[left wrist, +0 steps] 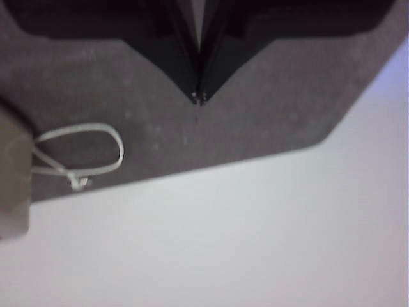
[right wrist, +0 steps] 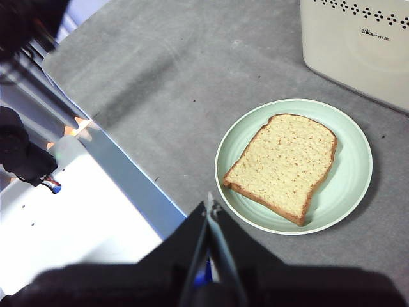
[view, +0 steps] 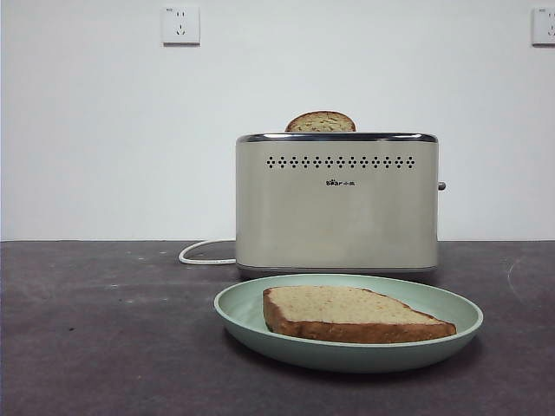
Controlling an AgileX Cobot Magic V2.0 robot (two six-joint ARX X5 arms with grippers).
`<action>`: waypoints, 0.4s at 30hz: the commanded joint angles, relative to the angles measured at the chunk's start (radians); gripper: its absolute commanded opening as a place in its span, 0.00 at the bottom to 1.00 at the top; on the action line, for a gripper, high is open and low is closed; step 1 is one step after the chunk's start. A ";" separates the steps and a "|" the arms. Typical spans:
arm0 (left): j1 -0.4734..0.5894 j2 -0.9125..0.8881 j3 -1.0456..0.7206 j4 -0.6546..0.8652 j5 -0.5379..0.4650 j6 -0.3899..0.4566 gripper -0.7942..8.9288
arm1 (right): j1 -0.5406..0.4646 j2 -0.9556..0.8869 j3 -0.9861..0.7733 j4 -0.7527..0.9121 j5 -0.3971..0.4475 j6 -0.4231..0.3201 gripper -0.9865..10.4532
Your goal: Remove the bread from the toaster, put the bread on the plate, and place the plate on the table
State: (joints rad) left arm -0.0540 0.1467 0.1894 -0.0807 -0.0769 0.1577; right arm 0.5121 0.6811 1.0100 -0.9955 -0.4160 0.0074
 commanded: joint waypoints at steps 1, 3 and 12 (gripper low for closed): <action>0.011 -0.055 -0.077 0.014 0.002 -0.061 0.08 | 0.002 -0.002 0.001 0.006 0.003 -0.005 0.09; 0.012 -0.087 -0.120 0.014 0.002 -0.084 0.08 | 0.002 -0.002 0.001 0.006 0.003 -0.005 0.09; 0.013 -0.145 -0.187 -0.068 0.001 -0.136 0.08 | 0.002 -0.002 0.001 0.006 0.002 -0.005 0.09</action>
State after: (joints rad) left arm -0.0448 0.0048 0.0147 -0.1493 -0.0761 0.0380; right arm 0.5121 0.6811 1.0100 -0.9955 -0.4160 0.0074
